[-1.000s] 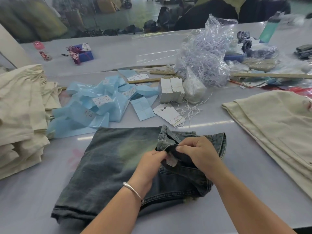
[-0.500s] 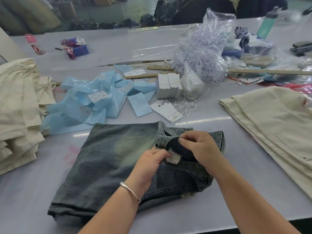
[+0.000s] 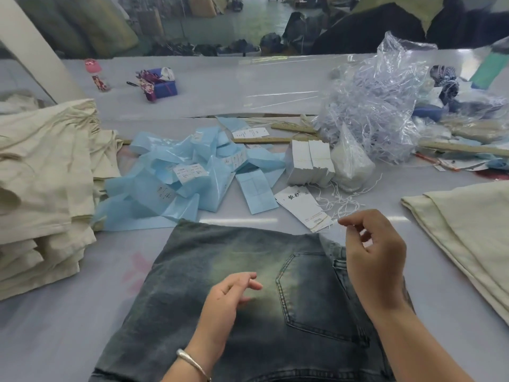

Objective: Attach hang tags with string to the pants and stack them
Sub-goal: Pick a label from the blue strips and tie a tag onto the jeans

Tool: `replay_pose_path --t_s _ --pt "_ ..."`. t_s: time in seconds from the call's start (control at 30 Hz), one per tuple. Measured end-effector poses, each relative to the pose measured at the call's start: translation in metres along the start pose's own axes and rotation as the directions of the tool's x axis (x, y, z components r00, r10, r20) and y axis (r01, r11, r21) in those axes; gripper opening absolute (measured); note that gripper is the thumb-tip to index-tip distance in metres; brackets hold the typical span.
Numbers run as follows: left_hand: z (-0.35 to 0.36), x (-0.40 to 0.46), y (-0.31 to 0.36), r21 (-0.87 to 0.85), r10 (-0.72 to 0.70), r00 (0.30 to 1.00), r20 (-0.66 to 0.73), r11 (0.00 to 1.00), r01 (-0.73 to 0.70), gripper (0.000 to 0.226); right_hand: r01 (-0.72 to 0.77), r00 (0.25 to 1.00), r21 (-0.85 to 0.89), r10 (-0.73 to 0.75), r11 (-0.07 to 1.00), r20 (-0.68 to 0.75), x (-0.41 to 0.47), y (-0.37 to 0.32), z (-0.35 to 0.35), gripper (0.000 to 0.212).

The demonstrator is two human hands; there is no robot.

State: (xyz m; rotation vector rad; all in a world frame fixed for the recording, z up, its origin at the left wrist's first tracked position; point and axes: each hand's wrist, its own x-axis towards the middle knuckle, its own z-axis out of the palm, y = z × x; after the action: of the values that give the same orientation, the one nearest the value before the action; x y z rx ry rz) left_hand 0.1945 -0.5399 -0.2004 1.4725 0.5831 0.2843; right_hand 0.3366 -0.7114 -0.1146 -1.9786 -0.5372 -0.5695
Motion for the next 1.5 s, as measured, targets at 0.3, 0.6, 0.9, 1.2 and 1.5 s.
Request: replay_pose_path --t_s 0.3,0.6,0.9,1.2,1.5 --pt "-0.063 0.087 -0.009 0.318 0.269 0.949 -0.166 0.925 -0.207 0.026 0.092 0.923 0.015 -0.091 0.996 0.374 0.042 -0.010 0.139 0.017" --pt "-0.074 0.199 0.010 0.331 0.201 0.966 -0.162 0.933 -0.139 0.023 -0.119 0.711 -0.421 0.373 0.899 0.596 0.099 0.065 0.302 0.079" --pt "-0.057 0.280 0.013 0.140 0.064 0.969 -0.239 0.990 -0.031 0.019 0.248 0.823 -0.473 0.073 0.846 0.563 0.175 0.102 0.368 0.081" --pt "-0.029 0.320 0.019 -0.320 -0.045 0.973 -0.225 0.947 -0.030 0.020 0.338 0.869 -0.492 -0.066 0.802 0.490 0.178 0.108 0.372 0.056" --pt "-0.016 0.332 -0.001 -0.629 -0.160 0.970 -0.182 0.777 0.010 0.018 0.349 0.900 -0.505 -0.133 0.790 0.414 0.104 0.079 0.321 0.050"
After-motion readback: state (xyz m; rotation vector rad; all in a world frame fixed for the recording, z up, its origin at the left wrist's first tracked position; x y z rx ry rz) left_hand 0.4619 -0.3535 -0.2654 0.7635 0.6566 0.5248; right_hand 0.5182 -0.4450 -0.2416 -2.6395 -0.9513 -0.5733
